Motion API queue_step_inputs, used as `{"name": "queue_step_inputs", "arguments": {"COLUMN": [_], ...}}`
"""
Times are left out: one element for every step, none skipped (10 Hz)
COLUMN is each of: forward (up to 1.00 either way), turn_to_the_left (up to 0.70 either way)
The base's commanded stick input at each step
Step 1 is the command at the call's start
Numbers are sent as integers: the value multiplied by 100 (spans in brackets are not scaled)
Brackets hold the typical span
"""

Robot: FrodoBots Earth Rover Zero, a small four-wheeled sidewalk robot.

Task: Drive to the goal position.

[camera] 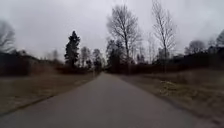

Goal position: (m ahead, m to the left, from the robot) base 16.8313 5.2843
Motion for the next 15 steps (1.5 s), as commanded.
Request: {"name": "queue_step_inputs", "arguments": {"forward": [100, 100, 100, 100, 100, 100, 100, 100, 100, 100, 100, 100, 100, 100, 100], "turn_to_the_left": [0, 0, 0, 0, 0, 0, 0, 4, 18, 37, 40, 18, 0, 0, 0]}}
